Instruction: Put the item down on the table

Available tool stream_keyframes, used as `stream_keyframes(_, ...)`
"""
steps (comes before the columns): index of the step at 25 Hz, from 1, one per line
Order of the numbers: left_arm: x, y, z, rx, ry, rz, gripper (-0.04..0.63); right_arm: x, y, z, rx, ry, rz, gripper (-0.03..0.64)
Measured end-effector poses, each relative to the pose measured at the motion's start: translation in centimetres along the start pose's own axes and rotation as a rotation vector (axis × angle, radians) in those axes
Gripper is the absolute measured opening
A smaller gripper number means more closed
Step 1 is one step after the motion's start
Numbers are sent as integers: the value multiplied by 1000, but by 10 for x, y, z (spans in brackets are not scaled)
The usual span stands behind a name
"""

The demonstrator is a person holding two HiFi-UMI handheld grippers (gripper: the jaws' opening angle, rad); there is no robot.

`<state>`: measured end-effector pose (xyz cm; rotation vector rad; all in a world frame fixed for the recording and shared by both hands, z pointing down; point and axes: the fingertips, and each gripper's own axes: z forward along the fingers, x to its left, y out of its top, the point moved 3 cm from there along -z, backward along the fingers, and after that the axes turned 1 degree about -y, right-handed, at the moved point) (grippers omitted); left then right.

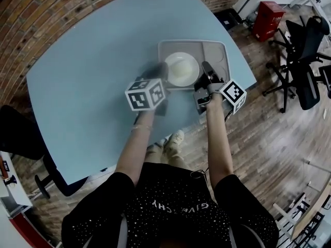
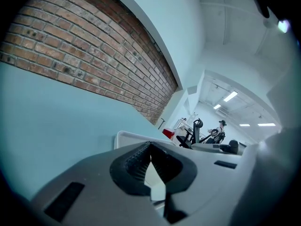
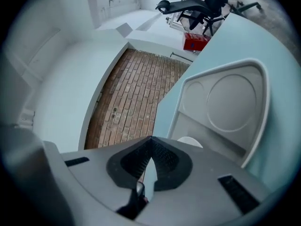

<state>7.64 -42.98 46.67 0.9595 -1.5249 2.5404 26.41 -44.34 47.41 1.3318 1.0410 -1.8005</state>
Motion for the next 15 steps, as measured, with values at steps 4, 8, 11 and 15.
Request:
stream_keyframes(4,-1,2,-4,-3,-11,-10,11,6,-2,-3,-7,19,6,11)
stream_keyframes(8,0,4,-5,-3,-25,-7,11,11,-3,-4,0,36,-13,11)
stream_keyframes(11,-1,2,-2,4,-35,-12,11,9,-3,-7,0,34,-11,11)
stream_keyframes(15,-4,-1,0,17,-42,-10,11,4,-5,-11,-4,31,18,11)
